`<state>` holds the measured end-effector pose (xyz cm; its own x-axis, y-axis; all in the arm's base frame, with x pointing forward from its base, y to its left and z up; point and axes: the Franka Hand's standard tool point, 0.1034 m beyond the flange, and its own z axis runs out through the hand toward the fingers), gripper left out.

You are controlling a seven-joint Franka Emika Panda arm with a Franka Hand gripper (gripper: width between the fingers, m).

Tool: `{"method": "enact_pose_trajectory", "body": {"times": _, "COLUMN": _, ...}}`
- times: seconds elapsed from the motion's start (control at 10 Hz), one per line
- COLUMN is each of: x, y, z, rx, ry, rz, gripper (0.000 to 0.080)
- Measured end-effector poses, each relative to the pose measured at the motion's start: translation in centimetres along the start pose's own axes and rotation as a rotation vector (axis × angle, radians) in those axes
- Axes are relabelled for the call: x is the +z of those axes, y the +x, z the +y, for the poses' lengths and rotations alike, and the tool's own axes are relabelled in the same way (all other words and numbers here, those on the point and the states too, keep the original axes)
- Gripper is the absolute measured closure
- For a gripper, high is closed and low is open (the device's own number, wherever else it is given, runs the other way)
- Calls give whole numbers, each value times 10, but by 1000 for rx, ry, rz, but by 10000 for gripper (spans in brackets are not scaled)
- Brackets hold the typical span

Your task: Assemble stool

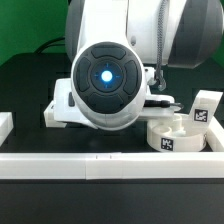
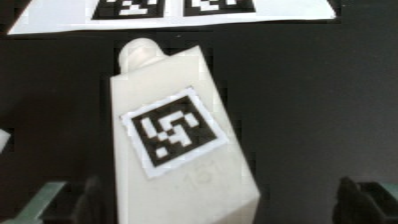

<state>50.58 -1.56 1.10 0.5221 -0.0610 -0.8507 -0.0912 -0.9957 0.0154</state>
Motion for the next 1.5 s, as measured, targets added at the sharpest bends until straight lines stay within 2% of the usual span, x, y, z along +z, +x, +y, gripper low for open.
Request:
{"method": "enact_pose_trajectory", "body": {"times": 0.2, "x": 0, "y": 0, "z": 2, "rx": 1, "ry": 3, "rz": 0, "gripper": 177}}
{"method": "enact_pose_trajectory", "body": {"times": 0.3, "x": 0, "y": 0, "z": 3, "rx": 2, "ry": 5, "rz": 0, "gripper": 352}}
{"method": "enact_pose_trajectory", "body": {"times": 0.4, "x": 0, "y": 0, "z": 3, "rx": 3, "ry": 5, "rz": 0, "gripper": 476}}
{"method": "enact_pose_trajectory", "body": {"times": 0.9, "x": -2, "y": 0, "z": 7, "rx": 5, "ry": 10, "rz": 5, "gripper": 474}}
{"method": "enact_pose_trajectory", "body": {"times": 1.0, "x": -10, "y": -3, "z": 6, "rx": 4, "ry": 12, "rz": 18, "gripper": 474}}
{"method": "enact_pose_trajectory", "body": {"times": 1.1, "x": -23, "y": -16, "z": 5, "rx": 5, "ry": 14, "rz": 0, "gripper": 474}}
{"method": "enact_pose_trajectory", "body": {"times": 1.2, "x": -41, "y": -22, "z": 2, "rx": -1, "ry": 12, "rz": 16, "gripper": 472}}
{"method": "enact_pose_trajectory", "body": {"times": 1.3, "x": -66, "y": -19, "z": -2, "rx": -9, "ry": 9, "rz": 128, "gripper": 472}}
{"method": "enact_pose_trajectory", "body": {"times": 1.4, "x": -87, "y": -30, "z": -5, "rx": -16, "ry": 13, "rz": 210, "gripper": 472}}
{"method": "enact_pose_trajectory", "body": {"times": 1.5, "x": -90, "y": -25, "z": -5, "rx": -15, "ry": 17, "rz": 296, "gripper": 472}}
